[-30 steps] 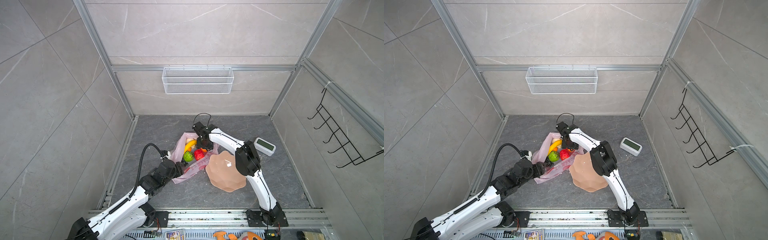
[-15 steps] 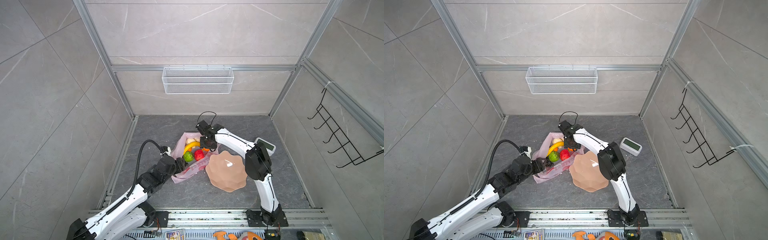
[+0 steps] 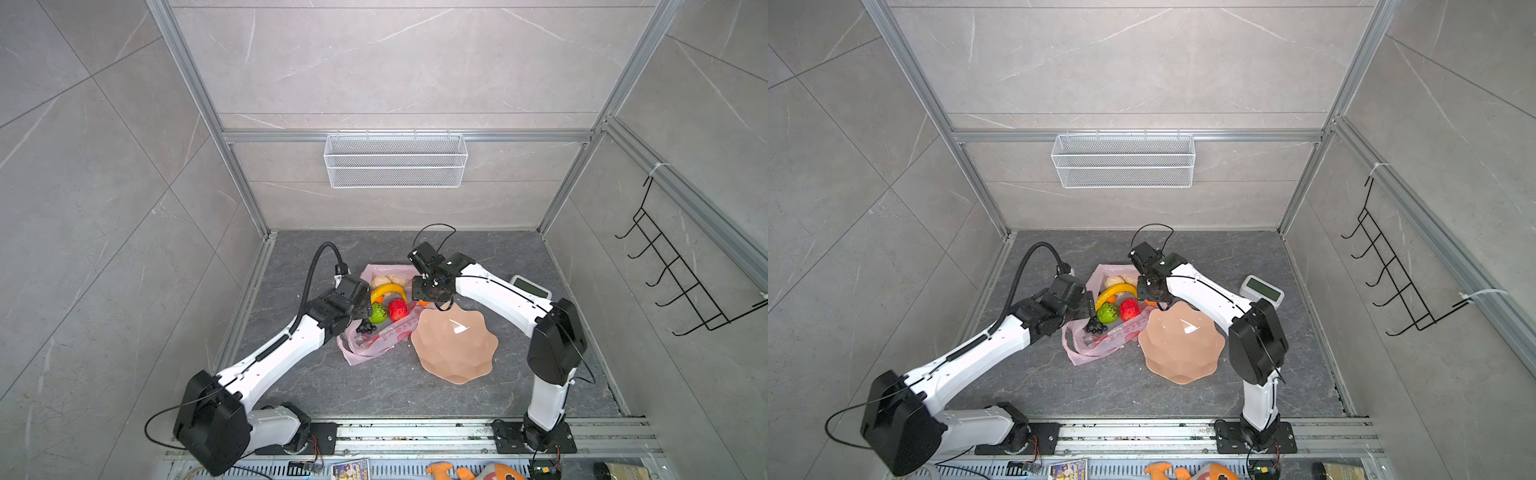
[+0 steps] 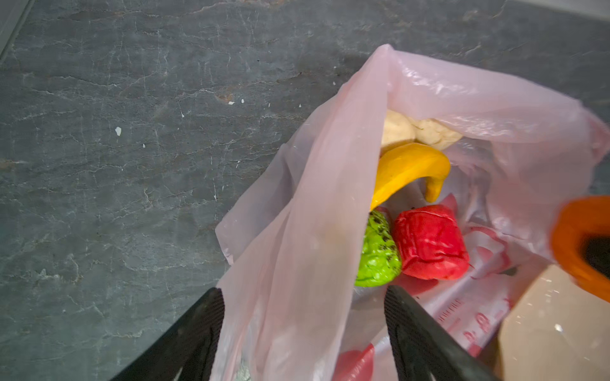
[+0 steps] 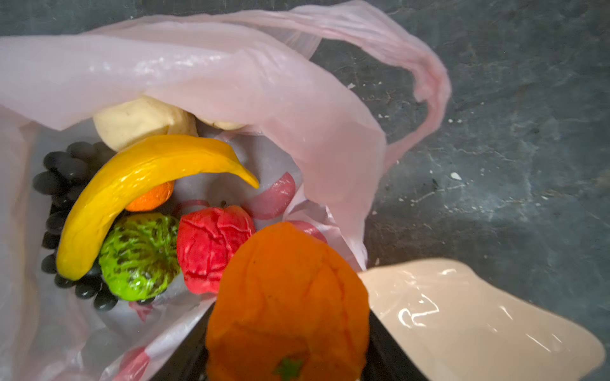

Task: Take the fake fruits out of the plastic bag

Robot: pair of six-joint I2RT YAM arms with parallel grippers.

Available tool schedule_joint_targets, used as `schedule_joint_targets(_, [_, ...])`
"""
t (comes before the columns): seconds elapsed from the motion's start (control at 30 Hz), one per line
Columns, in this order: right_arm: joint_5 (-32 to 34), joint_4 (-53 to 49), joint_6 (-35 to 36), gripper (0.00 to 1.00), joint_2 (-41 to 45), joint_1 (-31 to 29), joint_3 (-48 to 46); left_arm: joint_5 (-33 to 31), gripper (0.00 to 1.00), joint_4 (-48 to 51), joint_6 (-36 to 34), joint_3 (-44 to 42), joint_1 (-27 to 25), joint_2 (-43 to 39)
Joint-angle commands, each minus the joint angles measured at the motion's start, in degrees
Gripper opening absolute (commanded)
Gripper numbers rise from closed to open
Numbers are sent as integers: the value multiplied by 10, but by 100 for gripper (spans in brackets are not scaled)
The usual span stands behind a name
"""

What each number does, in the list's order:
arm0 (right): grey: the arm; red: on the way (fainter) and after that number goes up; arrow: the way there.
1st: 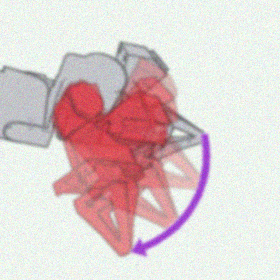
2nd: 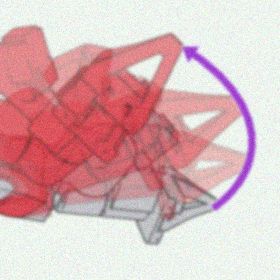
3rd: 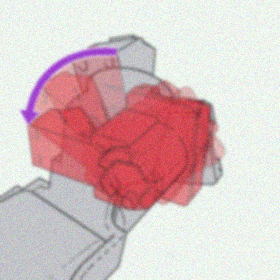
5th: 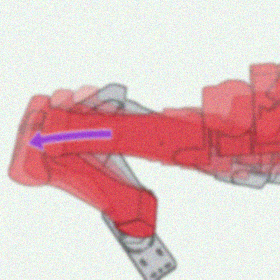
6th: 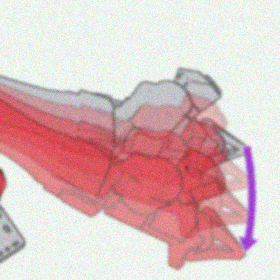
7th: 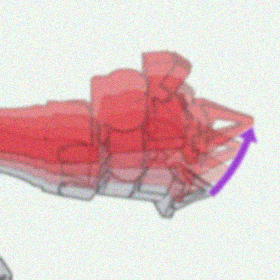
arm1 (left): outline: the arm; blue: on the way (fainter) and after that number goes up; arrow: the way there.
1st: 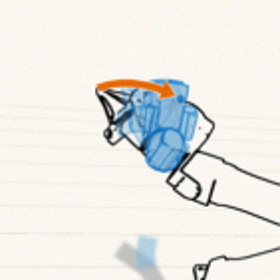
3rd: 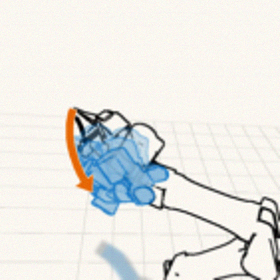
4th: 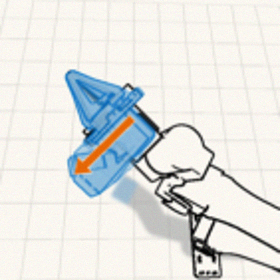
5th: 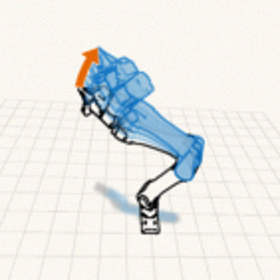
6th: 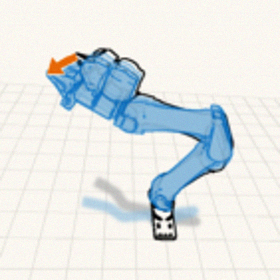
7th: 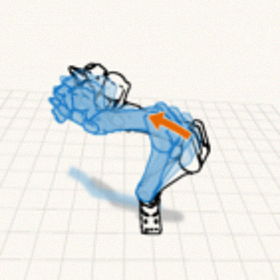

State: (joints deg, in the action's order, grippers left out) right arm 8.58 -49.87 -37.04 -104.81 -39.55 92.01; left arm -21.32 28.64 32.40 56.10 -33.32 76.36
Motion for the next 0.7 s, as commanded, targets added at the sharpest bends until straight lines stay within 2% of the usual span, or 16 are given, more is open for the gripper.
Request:
schedule_joint_targets(0.0, [1,-40,11,57,63,-6,-45,41,81,19,-56,23,26,39])
schedule_joint_targets(0.13, [8,-69,1,57,113,-7,-113,81,80,-21,-55,11,46,64])
schedule_joint_targets(0.3, [14,-83,-18,57,146,-7,-177,133,71,-64,-54,-4,71,85])
schedule_joint_targets(0.47, [14,-77,-33,57,157,-7,-207,165,45,-103,-49,-22,99,87])
schedule_joint_targets(0.6, [17,-70,-38,57,154,-7,-218,165,18,-121,-46,-35,106,75])
schedule_joint_targets(0.67, [18,-70,-39,56,152,-7,-220,156,8,-127,-42,-45,112,64])
